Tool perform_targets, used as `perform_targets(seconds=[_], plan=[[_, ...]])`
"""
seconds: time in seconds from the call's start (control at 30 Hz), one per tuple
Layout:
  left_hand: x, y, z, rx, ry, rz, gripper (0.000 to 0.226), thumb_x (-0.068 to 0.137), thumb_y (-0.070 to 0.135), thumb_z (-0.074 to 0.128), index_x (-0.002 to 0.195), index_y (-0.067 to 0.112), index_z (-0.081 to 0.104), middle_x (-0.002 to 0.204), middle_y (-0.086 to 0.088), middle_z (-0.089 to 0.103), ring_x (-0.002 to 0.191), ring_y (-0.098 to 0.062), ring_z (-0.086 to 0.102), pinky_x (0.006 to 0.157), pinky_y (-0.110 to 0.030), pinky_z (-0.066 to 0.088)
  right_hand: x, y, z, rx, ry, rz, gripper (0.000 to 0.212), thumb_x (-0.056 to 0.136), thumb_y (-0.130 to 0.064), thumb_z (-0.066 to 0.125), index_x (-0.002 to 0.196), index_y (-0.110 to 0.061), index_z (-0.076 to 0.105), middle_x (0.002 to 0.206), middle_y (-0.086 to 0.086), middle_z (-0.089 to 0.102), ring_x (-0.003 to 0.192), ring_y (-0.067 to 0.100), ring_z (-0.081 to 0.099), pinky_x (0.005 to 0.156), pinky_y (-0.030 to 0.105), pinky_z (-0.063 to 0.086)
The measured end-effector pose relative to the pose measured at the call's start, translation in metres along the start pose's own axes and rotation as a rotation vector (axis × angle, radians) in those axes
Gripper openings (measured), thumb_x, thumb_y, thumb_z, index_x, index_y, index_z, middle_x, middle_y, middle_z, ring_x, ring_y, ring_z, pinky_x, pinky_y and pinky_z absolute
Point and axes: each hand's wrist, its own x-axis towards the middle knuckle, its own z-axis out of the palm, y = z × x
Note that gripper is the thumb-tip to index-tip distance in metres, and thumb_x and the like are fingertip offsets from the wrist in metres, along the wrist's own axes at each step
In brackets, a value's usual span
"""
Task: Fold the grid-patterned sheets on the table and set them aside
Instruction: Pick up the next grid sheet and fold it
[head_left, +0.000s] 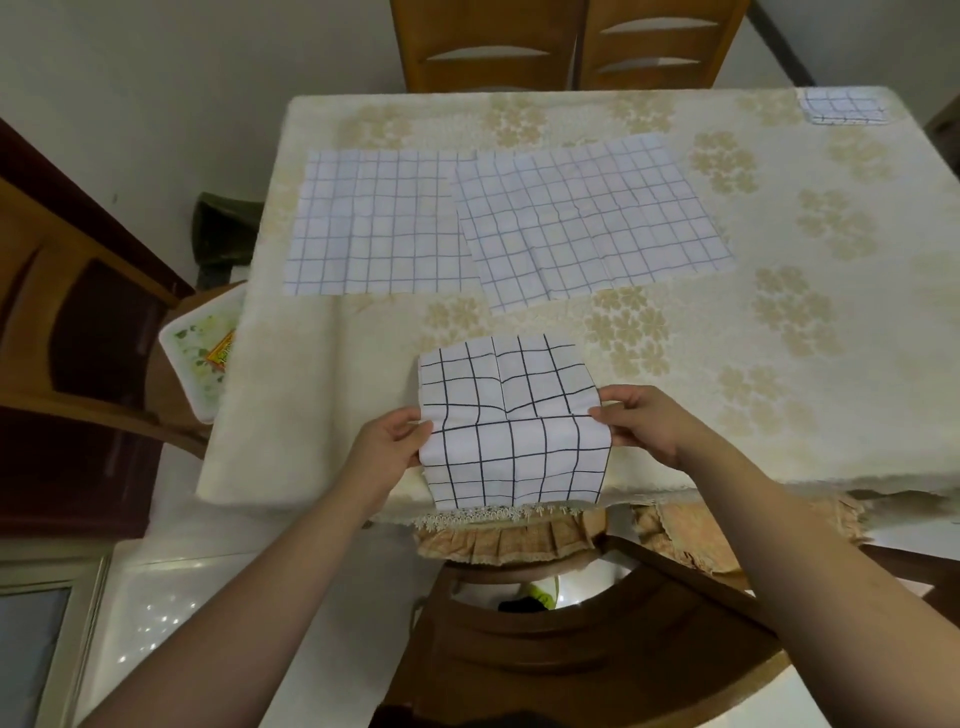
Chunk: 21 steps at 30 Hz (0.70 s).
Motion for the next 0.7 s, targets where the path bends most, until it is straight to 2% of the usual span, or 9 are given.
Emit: perform_targets(seconds=[0.07,0.1,0.17,0.23,0.3,0.4,0.47,0.53,0.7], plan=[[-0.001,0.002,-0.005,-0.023,-0.006,0.032,0.015,0.093,0.004,0.059,0.101,0.01,0.07,0.095,-0.006,0.076,0.087,-0.018,0.071,0.077,-0.029,0.058,-0.004,-0.004,0.004,0.007,0.011,-0.053,0.037,0.093,-0.004,0.06,0.06,-0.02,0.064,0.057,0.002,0.036,0.055,0.014,0.033,0.057,0.022,0.044],[-0.002,0.004,-0.007,-0.025,-0.004,0.046,0.016,0.093,0.002,0.059,0.098,0.012,0.071,0.094,-0.004,0.076,0.088,-0.017,0.071,0.078,-0.03,0.058,-0.008,-0.007,0.007,-0.001,0.023,-0.073,0.038,0.093,-0.002,0.059,0.058,-0.018,0.064,0.056,0.002,0.04,0.055,0.014,0.035,0.059,0.023,0.044],[-0.004,0.008,-0.009,-0.016,0.006,0.08,0.019,0.092,-0.001,0.058,0.095,0.011,0.072,0.092,-0.002,0.076,0.088,-0.017,0.071,0.081,-0.031,0.057,-0.012,-0.01,0.013,-0.022,0.057,-0.106,0.03,0.092,0.004,0.056,0.069,-0.007,0.071,0.062,0.006,0.058,0.061,0.017,0.05,0.068,0.025,0.053],[-0.004,0.01,-0.011,0.005,0.022,0.101,0.022,0.091,-0.004,0.057,0.095,0.01,0.073,0.091,-0.002,0.076,0.088,-0.018,0.07,0.081,-0.031,0.056,-0.014,-0.012,0.019,-0.034,0.127,-0.137,0.026,0.091,0.01,0.052,0.077,0.003,0.073,0.077,0.013,0.073,0.072,0.021,0.064,0.082,0.033,0.058],[-0.005,0.013,-0.016,0.04,0.024,0.142,0.03,0.088,-0.011,0.055,0.089,0.012,0.074,0.088,-0.002,0.076,0.085,-0.018,0.069,0.079,-0.031,0.054,-0.015,-0.012,0.024,-0.045,0.196,-0.183,0.034,0.089,0.013,0.05,0.07,-0.002,0.074,0.078,0.012,0.074,0.075,0.022,0.069,0.083,0.04,0.058],[-0.004,0.015,-0.023,0.124,0.015,0.219,0.043,0.089,-0.014,0.049,0.08,0.018,0.076,0.087,-0.007,0.074,0.082,-0.023,0.066,0.079,-0.033,0.051,-0.019,-0.013,0.029,-0.095,0.243,-0.247,0.041,0.09,0.011,0.048,0.071,-0.01,0.076,0.088,0.017,0.073,0.08,0.034,0.066,0.076,0.039,0.053],[-0.005,0.021,-0.025,0.111,0.006,0.218,0.038,0.093,-0.008,0.052,0.077,0.017,0.075,0.086,0.0,0.075,0.082,-0.017,0.069,0.079,-0.033,0.053,-0.023,-0.017,0.032,-0.07,0.283,-0.245,0.041,0.093,0.009,0.046,0.073,-0.01,0.075,0.094,0.011,0.074,0.088,0.026,0.069,0.081,0.039,0.054],[-0.005,0.028,-0.025,0.118,-0.021,0.221,0.038,0.095,-0.006,0.051,0.077,0.018,0.075,0.09,0.003,0.075,0.088,-0.013,0.07,0.082,-0.032,0.054,-0.026,-0.022,0.036,-0.034,0.278,-0.258,0.041,0.096,0.007,0.044,0.075,-0.01,0.075,0.097,0.003,0.074,0.091,0.018,0.07,0.084,0.037,0.056],[-0.005,0.047,-0.035,0.147,-0.102,0.202,0.037,0.097,0.0,0.044,0.089,0.018,0.076,0.105,0.0,0.073,0.102,-0.018,0.067,0.093,-0.032,0.051,-0.033,-0.037,0.04,0.044,0.248,-0.276,0.039,0.097,0.004,0.041,0.082,-0.009,0.075,0.101,0.009,0.073,0.095,0.025,0.068,0.085,0.035,0.056]])
